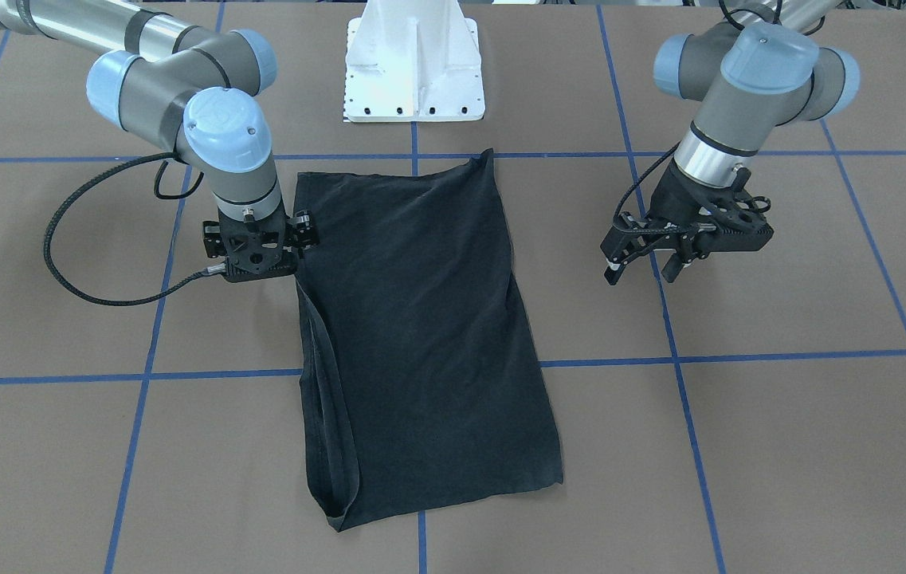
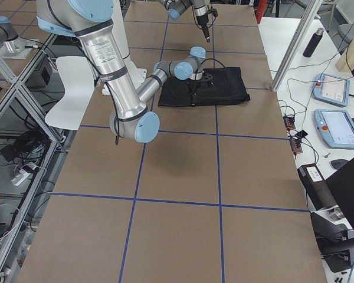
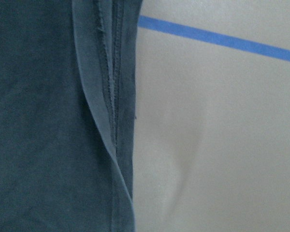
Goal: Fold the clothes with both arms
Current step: 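Slide the right gripper along the shirt edge toward the far end, then lift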
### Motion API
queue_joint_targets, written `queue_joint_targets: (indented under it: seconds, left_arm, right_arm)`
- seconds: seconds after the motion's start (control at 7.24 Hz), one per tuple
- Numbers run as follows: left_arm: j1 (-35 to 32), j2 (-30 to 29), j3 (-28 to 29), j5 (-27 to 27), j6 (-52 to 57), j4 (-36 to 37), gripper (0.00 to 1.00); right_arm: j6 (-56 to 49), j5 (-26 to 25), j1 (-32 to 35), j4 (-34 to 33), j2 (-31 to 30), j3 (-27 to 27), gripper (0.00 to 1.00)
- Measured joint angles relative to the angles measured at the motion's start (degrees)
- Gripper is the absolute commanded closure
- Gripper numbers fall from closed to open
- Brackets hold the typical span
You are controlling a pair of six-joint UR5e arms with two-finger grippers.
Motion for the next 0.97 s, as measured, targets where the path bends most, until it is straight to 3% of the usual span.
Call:
queue_joint_targets:
  seconds: [0.55, 0.97]
  left_arm:
    - [-0.53, 0.19, -4.07, 0.42, 0.53, 0.10, 0.00]
    - [-0.63, 0.49, -6.34, 0.66, 0.50, 0.41, 0.00]
  right_arm:
    - [-0.11, -1.29, 0.30, 12.12, 8.02, -16.38, 0.00]
    - [-1.67, -2.42, 0.82, 13.25, 10.25, -21.09, 0.00]
